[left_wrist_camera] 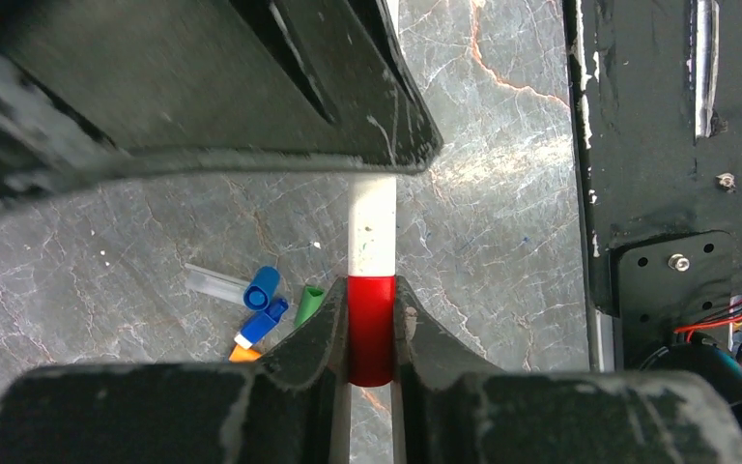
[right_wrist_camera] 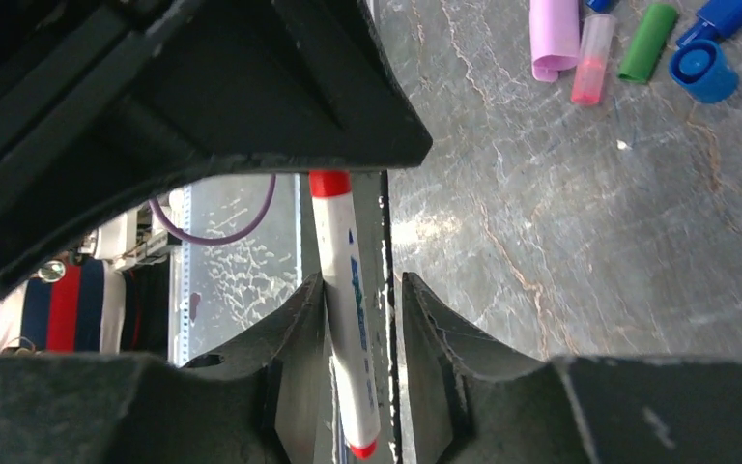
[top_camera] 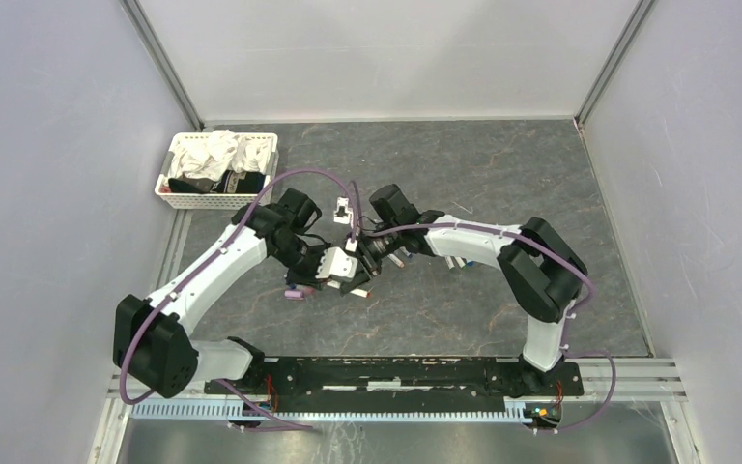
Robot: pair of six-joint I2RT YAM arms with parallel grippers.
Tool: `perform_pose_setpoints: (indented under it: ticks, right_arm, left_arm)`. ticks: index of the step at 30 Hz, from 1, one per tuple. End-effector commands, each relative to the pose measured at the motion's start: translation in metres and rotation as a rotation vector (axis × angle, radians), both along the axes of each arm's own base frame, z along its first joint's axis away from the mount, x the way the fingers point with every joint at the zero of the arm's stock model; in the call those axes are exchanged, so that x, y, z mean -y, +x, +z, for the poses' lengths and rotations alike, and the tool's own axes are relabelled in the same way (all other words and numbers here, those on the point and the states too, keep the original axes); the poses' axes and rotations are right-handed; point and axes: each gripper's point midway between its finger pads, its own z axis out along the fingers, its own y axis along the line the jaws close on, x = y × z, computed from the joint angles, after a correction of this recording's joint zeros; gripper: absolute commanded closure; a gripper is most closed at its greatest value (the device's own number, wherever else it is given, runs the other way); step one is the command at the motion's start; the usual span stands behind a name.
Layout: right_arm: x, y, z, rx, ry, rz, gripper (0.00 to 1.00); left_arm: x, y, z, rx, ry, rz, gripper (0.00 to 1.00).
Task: Open the pen caps
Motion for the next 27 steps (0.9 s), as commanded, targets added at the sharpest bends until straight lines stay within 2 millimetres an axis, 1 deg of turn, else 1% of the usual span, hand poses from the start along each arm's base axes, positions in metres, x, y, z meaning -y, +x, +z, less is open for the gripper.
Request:
perform_pose_setpoints:
  ticks: [1,2,4,6,8,12,16,18,22,25,27]
  right_arm:
    - [-0.028,0.008,0.019,0.012,0.081,0.013,0.63]
    - [-0.029,0.009,0.019,0.010,0.080,0.012,0.68]
    - [-0.027,0.010,0.015,0.009,0.067,0.007,0.81]
    - [-0.020,0.007,0.008,0.015,0.031,0.008,0.93]
    - [-0.009,0.006,0.000,0.038,-0.004,0.001,1.00]
    - [0.022,0.003,-0.018,0.081,-0.088,-0.023,1.00]
    - [0.049,-0.002,-0.032,0.093,-0.147,-0.053,1.00]
    - [0.059,-0.004,-0.037,0.091,-0.164,-0.064,1.00]
    - [0.074,0.001,-0.042,0.105,-0.200,-0.099,1.00]
    - [0.086,0.021,-0.041,0.131,-0.235,-0.181,1.00]
    - [0.100,0.046,-0.042,0.159,-0.284,-0.294,1.00]
  left_arm:
    - [0.011,0.005,0.015,0.025,-0.056,-0.024,0.98]
    - [0.010,0.005,0.014,0.023,-0.049,-0.025,0.98]
    - [0.007,0.004,0.011,0.025,-0.029,-0.029,0.98]
    - [0.000,0.007,0.006,0.040,0.006,-0.033,0.98]
    - [-0.006,0.012,0.001,0.060,0.046,-0.025,0.98]
    - [-0.020,0.025,-0.006,0.077,0.102,0.000,0.98]
    - [-0.038,0.044,-0.009,0.087,0.127,0.045,0.98]
    - [-0.046,0.053,-0.009,0.089,0.127,0.072,0.98]
    - [-0.057,0.065,-0.013,0.081,0.117,0.115,0.98]
    - [-0.057,0.068,-0.020,0.062,0.103,0.149,0.98]
    - [-0.053,0.073,-0.026,0.048,0.089,0.192,0.98]
